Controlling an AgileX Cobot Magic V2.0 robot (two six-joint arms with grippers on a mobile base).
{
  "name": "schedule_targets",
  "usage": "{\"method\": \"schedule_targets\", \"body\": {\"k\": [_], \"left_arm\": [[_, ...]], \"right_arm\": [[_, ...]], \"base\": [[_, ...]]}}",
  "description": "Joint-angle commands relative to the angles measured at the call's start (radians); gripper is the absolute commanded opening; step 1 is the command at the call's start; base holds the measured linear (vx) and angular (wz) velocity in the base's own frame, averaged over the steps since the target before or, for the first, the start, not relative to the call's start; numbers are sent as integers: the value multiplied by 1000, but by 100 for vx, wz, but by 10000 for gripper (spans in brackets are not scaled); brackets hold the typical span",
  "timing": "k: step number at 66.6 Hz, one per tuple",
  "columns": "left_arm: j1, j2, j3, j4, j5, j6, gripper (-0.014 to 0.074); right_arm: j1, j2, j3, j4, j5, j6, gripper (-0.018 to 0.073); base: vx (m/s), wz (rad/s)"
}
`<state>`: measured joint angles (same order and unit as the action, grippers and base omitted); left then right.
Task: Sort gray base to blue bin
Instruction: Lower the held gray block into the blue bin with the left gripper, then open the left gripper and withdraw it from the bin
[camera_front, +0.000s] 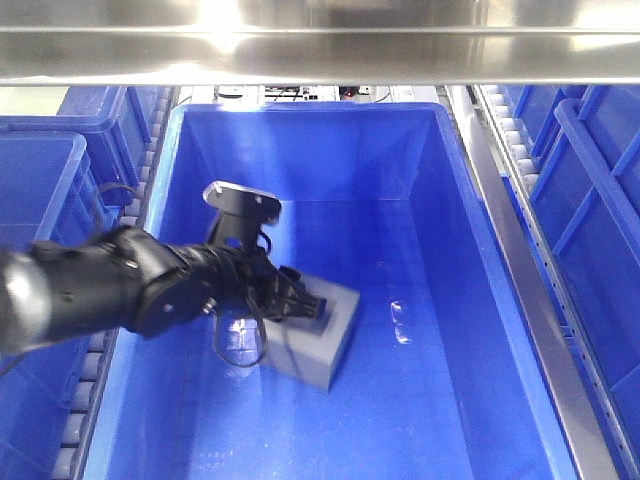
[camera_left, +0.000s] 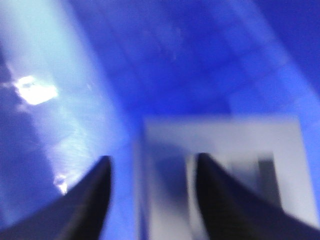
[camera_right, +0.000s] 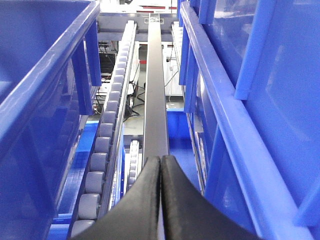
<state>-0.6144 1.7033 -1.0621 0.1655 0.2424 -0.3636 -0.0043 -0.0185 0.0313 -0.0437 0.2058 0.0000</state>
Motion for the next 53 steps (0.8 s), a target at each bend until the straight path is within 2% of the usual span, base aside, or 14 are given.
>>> {"method": "schedule_targets", "body": {"k": [1,12,27,39,53], "left_arm": [[-6,-89,-27,-3,-11,25,425],[-22,-166,2,-3,24,72,425],[-75,-333,158,-4,-56,69,425],[-114,-541,301,-13,-93,63,424],[-118,-824,437,-39,-93,58,424]], "right_arm": [[-1,-7,6,-9,-80,-12,-5],[-1,-7,6,-9,-79,-12,-5],[-1,-7,6,-9,-79,-12,-5],[-1,-7,6,-9,-79,-12,-5],[-1,-7,6,-9,-79,-12,-5]], "base": [[0,0],[0,0],[0,0],[0,0],[0,0]]}}
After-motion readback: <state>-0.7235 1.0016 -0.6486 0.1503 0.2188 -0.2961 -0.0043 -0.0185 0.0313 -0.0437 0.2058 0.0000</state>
